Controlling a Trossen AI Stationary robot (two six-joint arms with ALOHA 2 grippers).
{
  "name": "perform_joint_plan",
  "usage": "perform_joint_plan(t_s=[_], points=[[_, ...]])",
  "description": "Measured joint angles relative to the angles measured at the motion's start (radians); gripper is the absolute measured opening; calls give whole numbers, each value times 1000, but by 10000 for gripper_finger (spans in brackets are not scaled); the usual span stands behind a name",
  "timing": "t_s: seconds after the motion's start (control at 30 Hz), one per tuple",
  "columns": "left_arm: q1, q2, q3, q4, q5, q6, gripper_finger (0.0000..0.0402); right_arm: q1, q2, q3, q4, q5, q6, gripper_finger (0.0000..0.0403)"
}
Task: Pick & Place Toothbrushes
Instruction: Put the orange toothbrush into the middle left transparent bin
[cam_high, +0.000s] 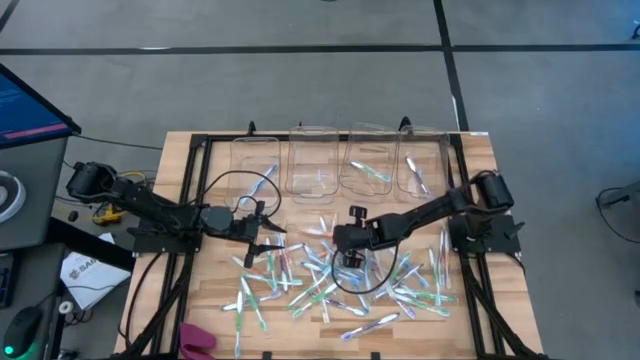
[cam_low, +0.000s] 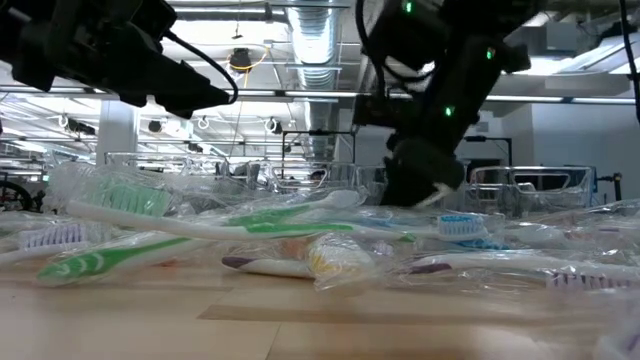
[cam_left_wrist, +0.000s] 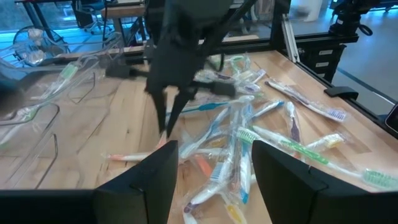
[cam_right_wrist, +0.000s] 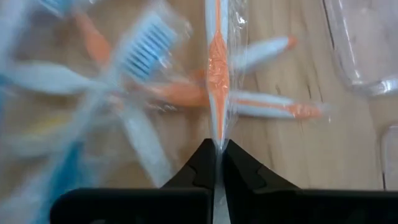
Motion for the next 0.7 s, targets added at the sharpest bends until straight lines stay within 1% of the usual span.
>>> perform_joint_plan(t_s=[0.13, 0.3, 0.4, 0.5, 0.57, 0.7], points=[[0, 0, -9, 0, 0, 0, 198, 51, -23, 65, -123, 75, 30, 3], [0, 0, -13, 7, 0, -3, 203, 106, -103, 117, -152, 167, 33, 2], [0, 0, -13, 33, 0, -3, 206, 146, -173, 119, -110, 229, 33, 2], [0, 0, -14, 47, -1, -2, 211, 194, -226, 119, -68, 267, 21, 1], [0, 0, -14, 66, -1, -2, 216, 227, -250, 119, -12, 277, -24, 1], [0, 27, -14, 162, -14, 0, 236, 279, -263, 119, 114, 283, -124, 1]])
